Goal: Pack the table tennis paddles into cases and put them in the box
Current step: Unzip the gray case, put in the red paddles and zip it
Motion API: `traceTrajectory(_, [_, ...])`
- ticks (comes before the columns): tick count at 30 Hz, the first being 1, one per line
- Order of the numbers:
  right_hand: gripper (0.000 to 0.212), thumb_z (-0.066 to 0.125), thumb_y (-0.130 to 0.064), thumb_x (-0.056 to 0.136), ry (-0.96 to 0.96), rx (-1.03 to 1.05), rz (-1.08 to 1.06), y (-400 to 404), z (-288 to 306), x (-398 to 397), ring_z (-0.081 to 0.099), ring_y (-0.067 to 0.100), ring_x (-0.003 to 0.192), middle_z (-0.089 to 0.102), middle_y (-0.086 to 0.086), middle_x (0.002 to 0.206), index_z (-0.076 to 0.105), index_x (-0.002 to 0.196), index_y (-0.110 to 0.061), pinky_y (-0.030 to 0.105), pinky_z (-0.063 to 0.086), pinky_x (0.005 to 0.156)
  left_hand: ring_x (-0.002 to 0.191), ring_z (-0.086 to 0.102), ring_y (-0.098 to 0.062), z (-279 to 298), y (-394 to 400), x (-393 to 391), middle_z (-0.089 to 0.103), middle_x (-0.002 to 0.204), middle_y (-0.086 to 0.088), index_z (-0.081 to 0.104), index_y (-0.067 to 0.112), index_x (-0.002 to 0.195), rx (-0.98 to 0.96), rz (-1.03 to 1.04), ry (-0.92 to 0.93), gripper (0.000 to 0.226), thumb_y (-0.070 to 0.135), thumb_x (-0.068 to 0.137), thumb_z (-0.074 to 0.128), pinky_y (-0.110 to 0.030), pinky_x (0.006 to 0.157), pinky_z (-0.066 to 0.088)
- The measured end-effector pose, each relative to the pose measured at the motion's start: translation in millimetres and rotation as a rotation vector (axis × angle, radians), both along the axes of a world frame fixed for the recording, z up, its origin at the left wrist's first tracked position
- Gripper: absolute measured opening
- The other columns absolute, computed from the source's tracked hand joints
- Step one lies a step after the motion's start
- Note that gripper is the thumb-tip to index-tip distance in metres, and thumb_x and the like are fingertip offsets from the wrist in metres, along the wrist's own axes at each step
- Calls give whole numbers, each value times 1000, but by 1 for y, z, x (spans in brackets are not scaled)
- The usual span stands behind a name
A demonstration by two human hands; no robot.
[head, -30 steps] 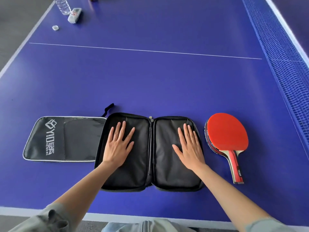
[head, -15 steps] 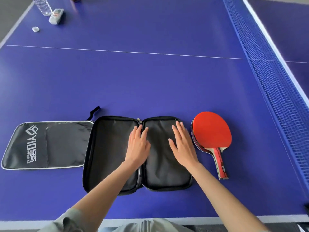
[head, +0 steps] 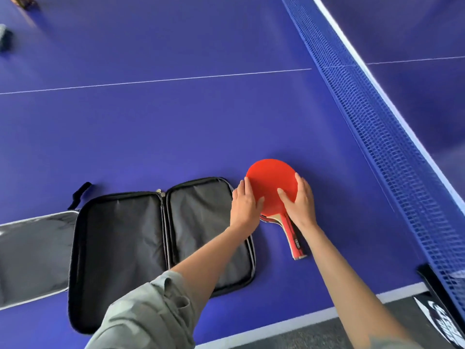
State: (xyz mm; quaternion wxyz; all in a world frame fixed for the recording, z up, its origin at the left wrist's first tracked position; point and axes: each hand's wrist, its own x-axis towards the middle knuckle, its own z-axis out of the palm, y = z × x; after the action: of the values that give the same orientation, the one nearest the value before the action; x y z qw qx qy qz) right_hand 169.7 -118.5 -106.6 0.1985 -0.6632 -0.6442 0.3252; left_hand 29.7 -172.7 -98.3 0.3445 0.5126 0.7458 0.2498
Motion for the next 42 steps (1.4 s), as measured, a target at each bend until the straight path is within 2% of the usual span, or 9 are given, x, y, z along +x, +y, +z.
traceTrajectory(4, [70,66,-38,84,94,-25,-62,0,0,3,32,26,134,42,7,143,32,144,-21,42,32,109,137,20,-31,0,2,8,25,151,-14,9,1,148,-24,96,-63,72,23,94,52,-30,111,15])
traceTrajectory(9, [59,67,-26,84,365,-139,-243,3,1,2,47,16,126,49,-4,139,44,137,-32,44,40,107,132,26,-26,4,12,10,34,148,-4,21,13,148,-97,341,-274,73,13,86,60,-31,109,25])
traceTrajectory(14, [53,60,-4,88,681,-220,-426,-3,12,-1,55,9,112,51,-3,137,47,136,-21,26,46,95,124,30,-22,10,14,9,43,142,3,31,21,145,-6,450,-359,65,14,87,59,-26,105,27])
traceTrajectory(17, [55,58,1,89,763,-227,-452,-8,20,-7,52,4,112,48,-2,141,42,139,-15,20,42,92,124,35,-21,21,16,2,47,140,3,39,23,141,72,452,-386,63,6,84,58,-32,109,30])
traceTrajectory(24, [57,57,-2,91,829,-284,-442,-23,45,-51,52,12,115,45,4,144,36,142,-13,29,43,102,123,43,-20,59,4,-46,52,137,1,44,18,138,211,398,-221,61,7,82,64,-36,109,32])
traceTrajectory(27, [57,58,0,90,823,-316,-384,-42,44,-84,53,11,112,49,3,139,38,141,-14,26,44,96,114,52,-15,56,-23,-83,57,129,3,45,21,138,158,488,-297,62,8,81,66,-30,104,40])
traceTrajectory(30, [57,59,2,88,803,-348,-331,-60,36,-114,55,13,114,52,2,137,43,139,-17,33,44,103,105,55,-10,50,-57,-108,58,126,1,45,20,138,113,603,-364,61,5,82,64,-21,92,43])
traceTrajectory(35, [58,62,3,84,728,-368,-302,-81,18,-139,56,17,117,54,4,135,47,136,-17,39,43,105,110,56,-13,31,-91,-127,57,127,-3,46,20,137,84,723,-448,62,2,81,65,-30,99,45])
traceTrajectory(42, [53,62,-1,85,610,-283,-294,-93,8,-135,55,16,118,54,1,135,53,132,-24,38,45,103,124,47,-19,10,-106,-118,51,136,-3,37,21,142,51,664,-384,64,3,85,60,-34,107,39])
